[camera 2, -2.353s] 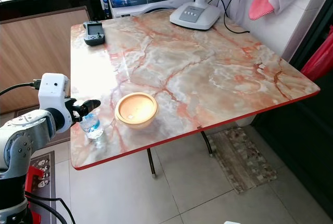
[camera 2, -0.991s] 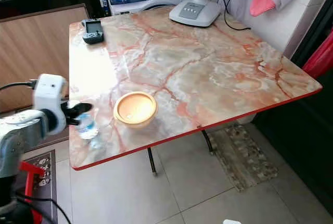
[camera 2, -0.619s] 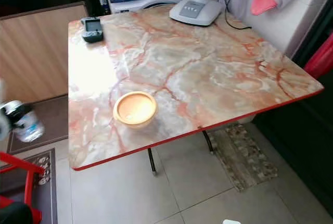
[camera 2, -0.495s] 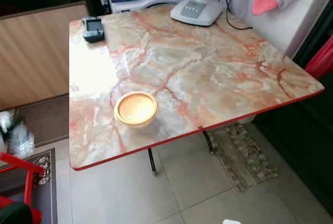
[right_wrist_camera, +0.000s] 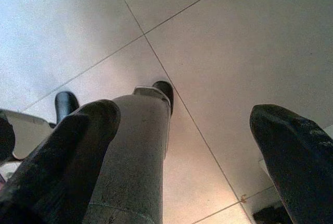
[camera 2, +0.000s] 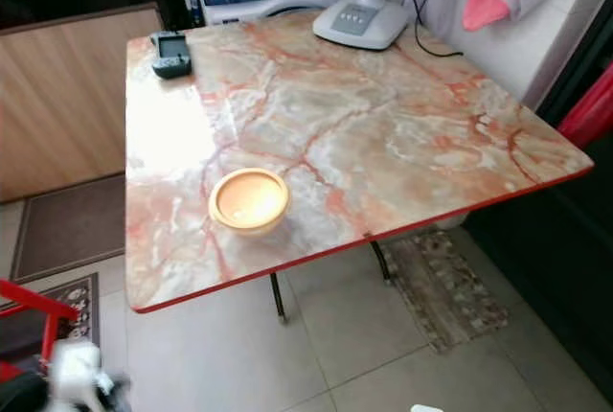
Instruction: Restocking fridge
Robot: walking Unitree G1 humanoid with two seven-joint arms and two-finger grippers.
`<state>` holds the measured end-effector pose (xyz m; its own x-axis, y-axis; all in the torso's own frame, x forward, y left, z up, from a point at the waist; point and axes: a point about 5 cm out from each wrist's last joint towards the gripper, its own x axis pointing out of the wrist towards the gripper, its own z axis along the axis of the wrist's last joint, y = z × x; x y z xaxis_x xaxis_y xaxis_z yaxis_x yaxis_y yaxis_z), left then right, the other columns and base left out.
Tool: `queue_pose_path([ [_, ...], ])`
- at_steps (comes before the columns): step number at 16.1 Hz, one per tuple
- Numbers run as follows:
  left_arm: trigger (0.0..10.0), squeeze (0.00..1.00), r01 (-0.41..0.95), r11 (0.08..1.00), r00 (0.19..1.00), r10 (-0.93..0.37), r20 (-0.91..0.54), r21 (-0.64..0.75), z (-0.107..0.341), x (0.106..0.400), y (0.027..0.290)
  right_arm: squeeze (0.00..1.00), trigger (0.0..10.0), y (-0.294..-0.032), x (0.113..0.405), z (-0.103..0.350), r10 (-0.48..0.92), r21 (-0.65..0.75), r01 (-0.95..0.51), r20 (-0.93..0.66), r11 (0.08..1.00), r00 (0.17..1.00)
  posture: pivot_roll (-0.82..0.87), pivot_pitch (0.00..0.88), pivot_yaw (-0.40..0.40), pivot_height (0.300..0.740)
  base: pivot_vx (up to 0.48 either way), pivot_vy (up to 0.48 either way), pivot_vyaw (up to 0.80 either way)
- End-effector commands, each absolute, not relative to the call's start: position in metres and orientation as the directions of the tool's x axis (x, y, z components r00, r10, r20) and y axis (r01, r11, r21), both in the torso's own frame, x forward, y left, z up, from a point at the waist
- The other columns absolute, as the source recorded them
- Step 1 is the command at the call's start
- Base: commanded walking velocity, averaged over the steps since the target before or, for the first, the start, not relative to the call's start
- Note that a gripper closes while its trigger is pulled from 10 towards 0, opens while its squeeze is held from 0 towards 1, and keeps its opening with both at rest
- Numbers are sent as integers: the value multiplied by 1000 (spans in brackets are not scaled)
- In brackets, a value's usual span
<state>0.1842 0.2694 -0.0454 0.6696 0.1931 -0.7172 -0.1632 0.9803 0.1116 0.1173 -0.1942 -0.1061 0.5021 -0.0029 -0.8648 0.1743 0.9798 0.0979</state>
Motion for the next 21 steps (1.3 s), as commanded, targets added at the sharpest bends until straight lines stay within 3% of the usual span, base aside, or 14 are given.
queue_pose_path([
  [1,10000,0,-91,976,634,211,-744,199,-56,179,267,0,10000,-193,112,-108,-5,99,185,-871,978,491,149,64,7,740,0,0,0],
  [4,10000,0,3,977,612,168,-773,214,-67,178,253,0,10000,-192,111,-108,-7,102,191,-869,976,495,114,45,19,740,0,0,0],
  [8,10000,0,-35,978,646,178,-742,205,-65,187,253,0,10000,-191,108,-109,-11,102,201,-871,974,492,110,23,22,740,0,0,0],
  [15,10000,0,-3,976,564,181,-806,217,-79,157,256,0,10000,-189,105,-110,-10,105,208,-873,972,488,105,17,29,740,-234,0,0],
  [21,10000,0,10,974,559,182,-809,226,-80,159,253,0,10000,-190,107,-109,-12,105,212,-872,972,490,112,44,22,740,-134,0,0],
])
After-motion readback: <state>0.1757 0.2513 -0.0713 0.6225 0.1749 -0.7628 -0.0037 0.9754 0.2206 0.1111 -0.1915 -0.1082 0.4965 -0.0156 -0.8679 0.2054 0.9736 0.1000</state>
